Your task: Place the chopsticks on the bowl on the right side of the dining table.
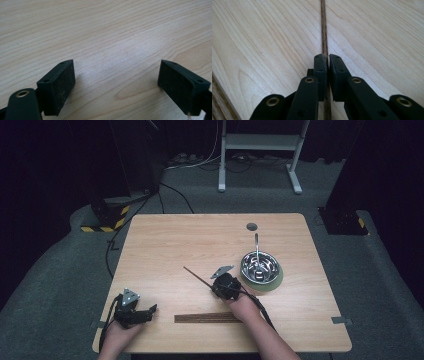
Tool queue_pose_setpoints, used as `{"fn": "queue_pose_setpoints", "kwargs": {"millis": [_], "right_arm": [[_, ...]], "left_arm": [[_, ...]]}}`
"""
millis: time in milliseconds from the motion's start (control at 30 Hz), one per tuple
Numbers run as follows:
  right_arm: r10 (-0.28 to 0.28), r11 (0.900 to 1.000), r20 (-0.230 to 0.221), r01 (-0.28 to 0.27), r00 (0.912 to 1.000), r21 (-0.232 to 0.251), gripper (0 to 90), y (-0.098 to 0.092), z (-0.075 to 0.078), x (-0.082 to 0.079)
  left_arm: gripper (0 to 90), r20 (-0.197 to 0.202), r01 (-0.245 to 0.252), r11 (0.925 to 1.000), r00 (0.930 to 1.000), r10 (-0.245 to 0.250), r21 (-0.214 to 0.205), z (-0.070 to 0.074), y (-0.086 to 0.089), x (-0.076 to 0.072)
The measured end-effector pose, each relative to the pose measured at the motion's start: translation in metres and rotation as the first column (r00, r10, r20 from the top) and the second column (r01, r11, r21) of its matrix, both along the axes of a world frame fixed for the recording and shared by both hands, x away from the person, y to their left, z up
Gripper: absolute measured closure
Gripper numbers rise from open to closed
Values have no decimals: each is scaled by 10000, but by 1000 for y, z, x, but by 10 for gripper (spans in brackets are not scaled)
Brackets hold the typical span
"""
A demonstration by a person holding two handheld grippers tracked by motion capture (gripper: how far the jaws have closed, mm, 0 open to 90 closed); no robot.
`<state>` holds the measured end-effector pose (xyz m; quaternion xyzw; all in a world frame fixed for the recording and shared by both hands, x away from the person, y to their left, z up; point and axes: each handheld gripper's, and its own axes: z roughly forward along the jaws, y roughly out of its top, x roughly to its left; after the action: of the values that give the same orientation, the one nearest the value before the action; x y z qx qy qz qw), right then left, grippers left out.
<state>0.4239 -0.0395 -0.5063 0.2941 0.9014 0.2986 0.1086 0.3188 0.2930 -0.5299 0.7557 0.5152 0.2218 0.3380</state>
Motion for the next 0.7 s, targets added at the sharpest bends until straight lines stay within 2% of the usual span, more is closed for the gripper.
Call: {"fn": "queue_pose_setpoints", "kwargs": {"millis": [133,200,233,600,700], "right_arm": [[74,9999,-26,-74,10000,-70,846,0,1,-1],[-94,9999,-65,94,9999,-97,846,1,2,-3],[-20,10000,241,22,9997,-92,846,-1,4,-3],[-25,9994,618,4,9981,352,846,-13,24,-11],[-70,9989,708,36,9975,468,847,-18,29,-18]], "left_arm": [[143,-2,-3,10000,10000,3,7,0,0,0],[144,-1,-13,10000,10000,13,-3,0,0,0],[144,1,-20,10000,10000,20,3,0,0,0],[145,1,-10,10000,10000,10,14,0,0,0],[145,1,-3,10000,10000,3,11,0,0,0]]}}
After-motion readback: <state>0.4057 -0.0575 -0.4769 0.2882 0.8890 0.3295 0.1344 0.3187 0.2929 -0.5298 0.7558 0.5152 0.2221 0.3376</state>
